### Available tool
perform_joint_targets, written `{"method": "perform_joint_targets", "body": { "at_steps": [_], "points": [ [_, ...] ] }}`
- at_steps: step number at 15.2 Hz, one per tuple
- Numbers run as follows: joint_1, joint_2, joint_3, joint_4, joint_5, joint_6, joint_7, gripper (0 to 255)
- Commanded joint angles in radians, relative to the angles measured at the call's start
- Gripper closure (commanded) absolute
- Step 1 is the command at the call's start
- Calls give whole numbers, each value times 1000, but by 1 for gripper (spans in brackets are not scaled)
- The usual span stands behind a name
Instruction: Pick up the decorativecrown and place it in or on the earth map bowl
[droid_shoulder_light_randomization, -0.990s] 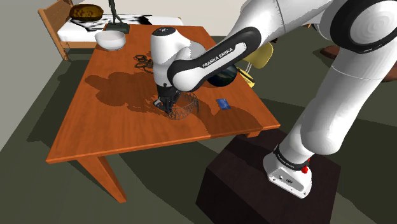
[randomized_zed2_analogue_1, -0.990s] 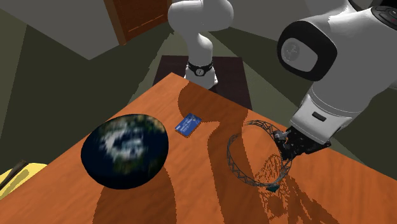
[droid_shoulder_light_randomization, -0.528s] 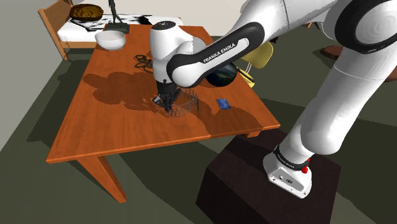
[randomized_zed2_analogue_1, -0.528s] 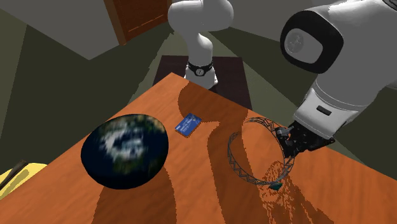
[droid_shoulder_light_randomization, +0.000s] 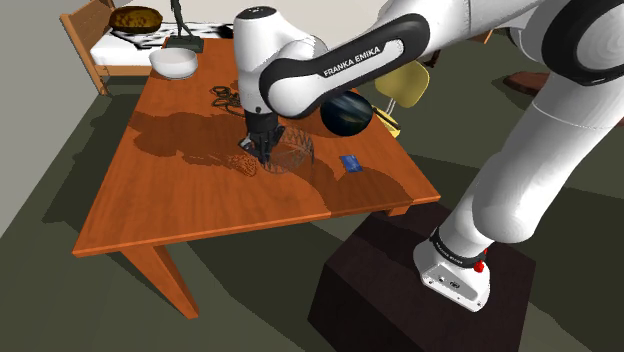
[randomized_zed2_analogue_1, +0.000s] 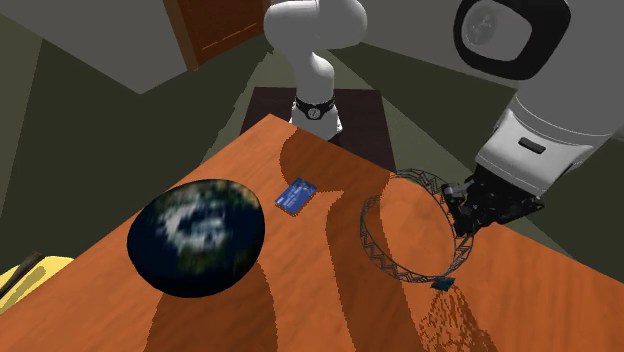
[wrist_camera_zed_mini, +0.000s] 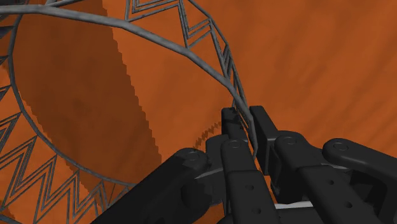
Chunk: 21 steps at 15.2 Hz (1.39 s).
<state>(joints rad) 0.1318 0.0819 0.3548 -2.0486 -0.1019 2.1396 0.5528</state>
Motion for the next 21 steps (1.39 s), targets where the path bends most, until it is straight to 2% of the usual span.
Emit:
{"method": "perform_joint_targets", "body": {
  "at_steps": [1,21],
  "points": [
    [1,-13,2,15,7,-27,-3,255],
    [-2,-77,2,214,41,-285,-37,255]
  ]
}}
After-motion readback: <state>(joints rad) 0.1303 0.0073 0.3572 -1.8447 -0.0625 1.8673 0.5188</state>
